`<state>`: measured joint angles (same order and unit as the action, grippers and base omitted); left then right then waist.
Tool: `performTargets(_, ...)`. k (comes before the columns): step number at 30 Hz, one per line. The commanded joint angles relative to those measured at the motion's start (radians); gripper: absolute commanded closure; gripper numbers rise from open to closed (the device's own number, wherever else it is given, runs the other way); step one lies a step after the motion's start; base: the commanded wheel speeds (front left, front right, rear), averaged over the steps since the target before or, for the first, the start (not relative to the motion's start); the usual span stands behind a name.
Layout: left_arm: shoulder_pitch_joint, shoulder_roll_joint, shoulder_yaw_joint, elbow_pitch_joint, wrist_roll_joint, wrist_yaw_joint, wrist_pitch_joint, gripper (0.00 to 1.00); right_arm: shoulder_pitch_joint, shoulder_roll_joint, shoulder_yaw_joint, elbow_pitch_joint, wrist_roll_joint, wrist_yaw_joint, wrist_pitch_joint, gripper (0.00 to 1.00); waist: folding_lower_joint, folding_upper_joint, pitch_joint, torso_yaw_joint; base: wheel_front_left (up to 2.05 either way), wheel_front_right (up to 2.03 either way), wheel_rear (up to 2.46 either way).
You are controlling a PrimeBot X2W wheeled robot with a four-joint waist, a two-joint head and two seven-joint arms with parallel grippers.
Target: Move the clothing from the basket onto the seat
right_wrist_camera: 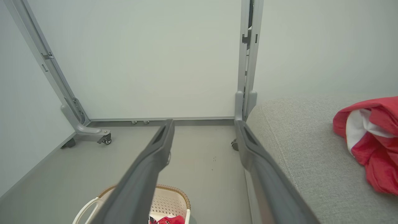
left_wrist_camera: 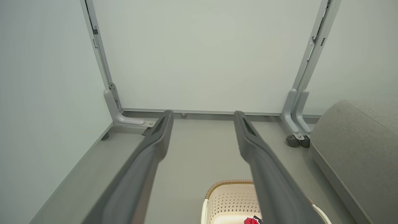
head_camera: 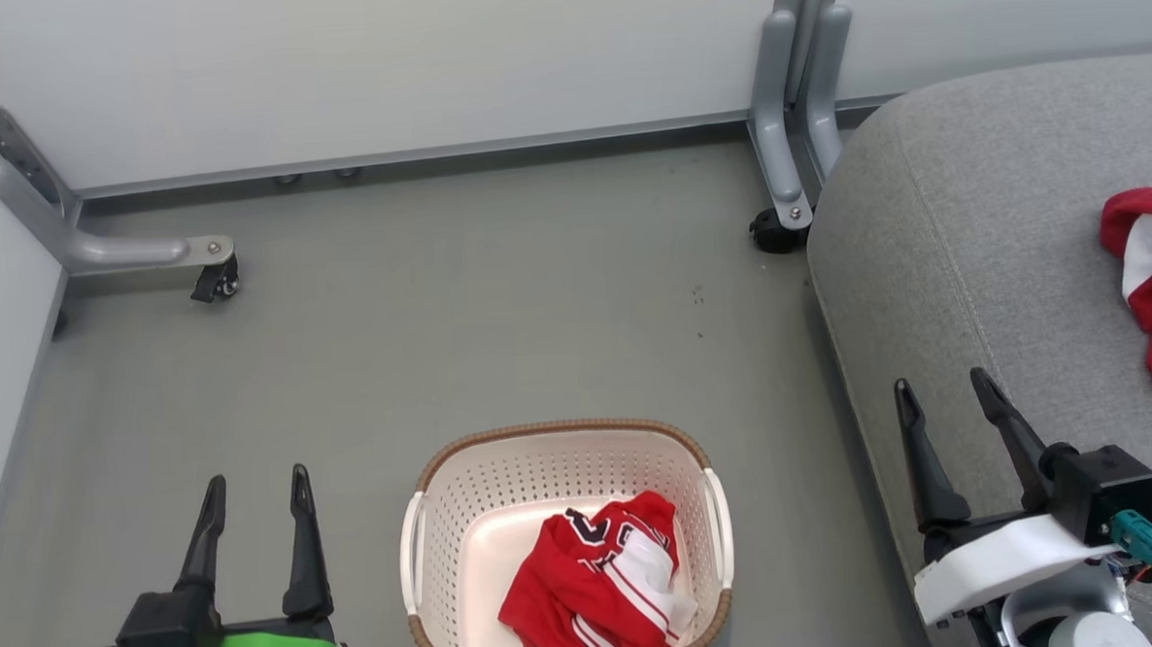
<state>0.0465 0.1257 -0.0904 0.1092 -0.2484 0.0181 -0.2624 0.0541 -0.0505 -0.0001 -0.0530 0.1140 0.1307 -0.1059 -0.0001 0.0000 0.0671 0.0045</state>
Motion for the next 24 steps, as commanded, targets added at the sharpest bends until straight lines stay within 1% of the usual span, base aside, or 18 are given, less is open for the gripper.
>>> performTargets(1, 0.021, -0.005, 0.009, 0.007, 0.007, -0.008, -0.003, 0.00, 0.020, -0.001, 0.003, -0.001, 0.008, 0.000, 0.006, 0.00, 0.0001, 0.0000, -0.028, -0.007, 0.00, 0.00, 0.00)
performTargets(7, 0.051, -0.020, 0.018, 0.032, 0.025, -0.034, -0.003, 0.00, 0.054, -0.001, 0.010, -0.009, 0.015, 0.000, 0.029, 0.00, 0.0001, 0.0000, -0.057, -0.011, 0.00, 0.00, 0.00)
performTargets(19, 0.070, -0.044, 0.021, 0.047, 0.050, -0.045, -0.003, 0.00, 0.072, -0.001, 0.011, -0.023, 0.017, 0.000, 0.049, 0.00, 0.0001, 0.0000, -0.068, -0.011, 0.00, 0.00, 0.00)
performTargets(24, 0.046, -0.042, 0.041, 0.072, 0.056, -0.065, -0.003, 0.00, 0.072, -0.001, 0.010, -0.029, 0.019, 0.000, 0.051, 0.00, 0.0001, 0.0000, -0.064, -0.010, 0.00, 0.00, 0.00)
